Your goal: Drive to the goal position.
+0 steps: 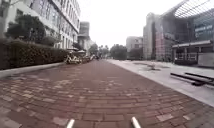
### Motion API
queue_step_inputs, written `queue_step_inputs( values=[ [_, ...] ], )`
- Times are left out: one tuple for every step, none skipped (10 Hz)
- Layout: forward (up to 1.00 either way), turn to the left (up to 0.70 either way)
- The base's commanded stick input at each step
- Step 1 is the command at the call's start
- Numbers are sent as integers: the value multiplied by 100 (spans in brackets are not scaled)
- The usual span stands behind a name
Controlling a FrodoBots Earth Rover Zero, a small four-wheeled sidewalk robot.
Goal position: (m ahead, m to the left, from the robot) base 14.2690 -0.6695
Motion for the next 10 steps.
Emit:
queue_step_inputs(
  values=[
    [70,-5],
    [70,-1],
    [70,-3],
    [70,-3],
    [70,-2],
    [70,-1],
    [70,0],
    [70,0],
    [70,0],
    [70,0]
  ],
)
